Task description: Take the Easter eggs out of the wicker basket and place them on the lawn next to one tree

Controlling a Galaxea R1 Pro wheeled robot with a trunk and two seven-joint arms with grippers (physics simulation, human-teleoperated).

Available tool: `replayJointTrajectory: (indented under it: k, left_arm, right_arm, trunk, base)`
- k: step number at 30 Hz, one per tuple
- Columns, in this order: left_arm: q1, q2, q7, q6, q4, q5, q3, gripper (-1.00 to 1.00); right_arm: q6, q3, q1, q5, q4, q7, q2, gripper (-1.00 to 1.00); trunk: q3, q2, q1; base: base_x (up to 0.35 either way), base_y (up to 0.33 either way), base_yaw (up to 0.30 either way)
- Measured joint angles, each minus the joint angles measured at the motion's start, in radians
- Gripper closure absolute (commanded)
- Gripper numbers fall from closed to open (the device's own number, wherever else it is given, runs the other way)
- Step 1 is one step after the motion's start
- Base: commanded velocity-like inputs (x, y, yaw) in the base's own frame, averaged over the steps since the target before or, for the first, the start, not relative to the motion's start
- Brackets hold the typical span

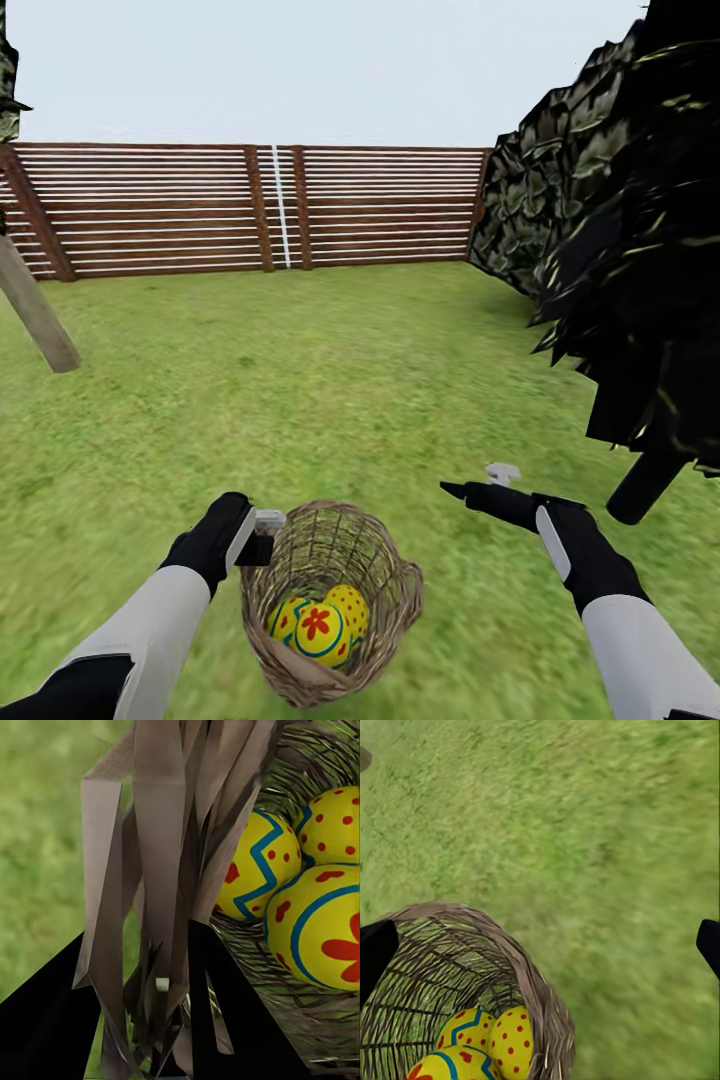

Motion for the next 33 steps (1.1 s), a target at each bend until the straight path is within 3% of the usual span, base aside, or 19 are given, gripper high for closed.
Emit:
replayJointTrajectory:
  k: [14,33]
  left_arm:
    - [0.000,-0.002,0.000,0.000,0.002,0.003,-0.001,1.00]
    - [0.000,0.002,0.000,0.000,0.003,0.001,-0.002,1.00]
  right_arm:
    - [-0.002,0.002,0.000,0.000,0.000,-0.001,0.000,-1.00]
    - [-0.003,0.003,0.000,0.000,0.000,-0.003,0.000,-1.00]
  trunk:
    - [0.044,0.098,-0.054]
    - [0.044,0.098,-0.054]
  base:
    - [0.000,0.000,0.293]
    - [0.000,0.000,0.292]
